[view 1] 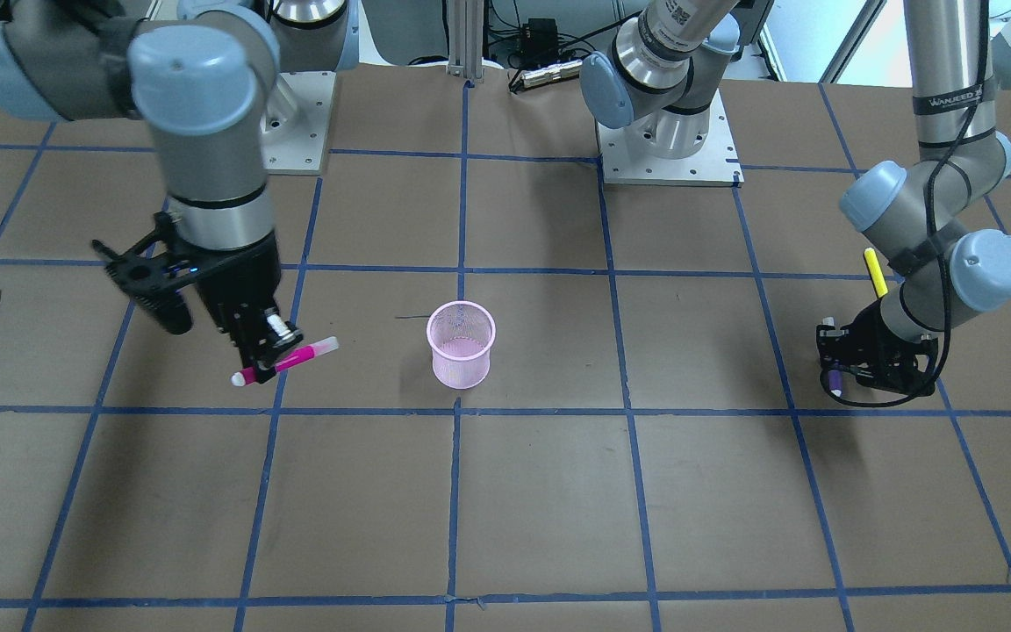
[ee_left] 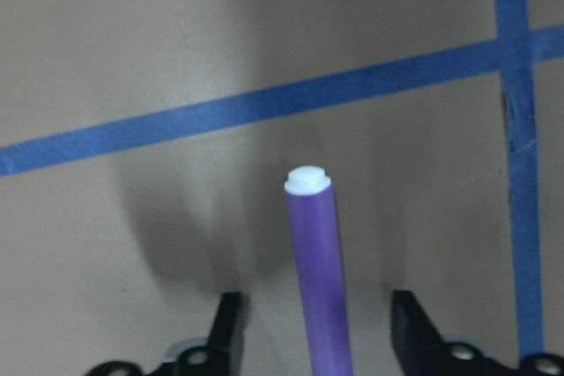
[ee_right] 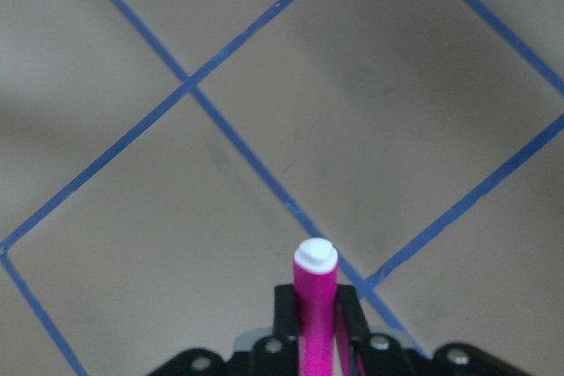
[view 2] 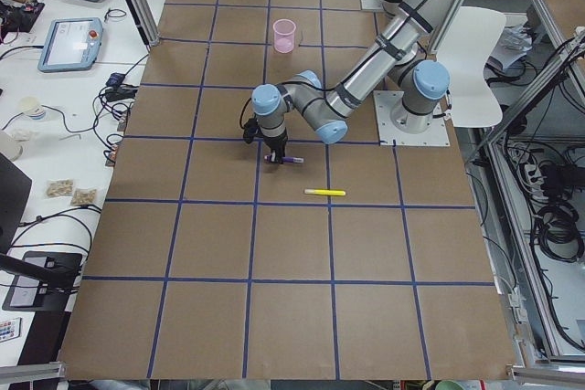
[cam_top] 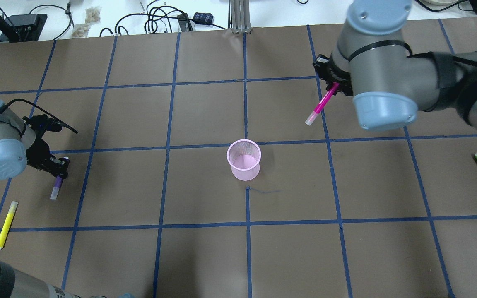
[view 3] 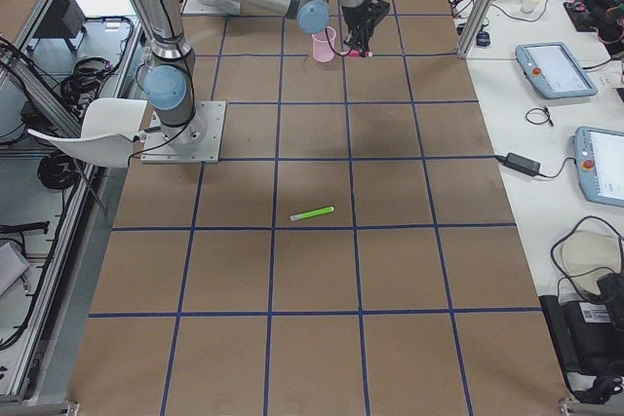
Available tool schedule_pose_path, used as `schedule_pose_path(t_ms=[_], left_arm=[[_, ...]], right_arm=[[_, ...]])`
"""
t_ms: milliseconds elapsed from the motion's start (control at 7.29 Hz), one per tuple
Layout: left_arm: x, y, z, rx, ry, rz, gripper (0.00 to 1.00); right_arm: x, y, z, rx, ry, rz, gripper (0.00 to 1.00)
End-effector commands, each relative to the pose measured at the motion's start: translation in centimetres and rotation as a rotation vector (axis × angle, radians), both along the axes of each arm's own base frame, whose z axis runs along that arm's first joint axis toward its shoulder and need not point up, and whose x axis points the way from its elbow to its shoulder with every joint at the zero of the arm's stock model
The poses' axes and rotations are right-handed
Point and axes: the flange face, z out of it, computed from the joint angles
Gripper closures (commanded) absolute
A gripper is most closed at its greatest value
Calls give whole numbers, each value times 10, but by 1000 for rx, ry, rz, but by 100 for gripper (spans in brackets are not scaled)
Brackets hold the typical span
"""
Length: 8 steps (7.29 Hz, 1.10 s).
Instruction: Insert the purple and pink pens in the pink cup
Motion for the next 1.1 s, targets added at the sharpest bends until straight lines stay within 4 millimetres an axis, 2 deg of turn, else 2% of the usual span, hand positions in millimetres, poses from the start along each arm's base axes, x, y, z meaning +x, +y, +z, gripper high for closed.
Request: schedule_pose_path(t_ms=[0, 137, 274, 411, 685, 960], left_arm=[[1, -1, 2, -4, -3, 3, 100], [2, -3, 3, -8, -5, -2, 100], [4, -7, 13, -28, -17, 3, 100], [4, -13, 24, -52, -27, -7, 100], [1, -14, 27, -56, -25, -16, 100], [-5, -17, 40, -102, 3, -16, 100]], right_arm=[[104, 50, -11, -72, 77, -46, 100], [138, 72, -17, -99, 115, -35, 100], [159, 89, -20, -119, 136, -24, 100], [172, 100, -23, -138, 145, -43, 100], [189, 108, -45, -171, 253, -27, 100], [200, 113, -57, -182, 301, -12, 100]])
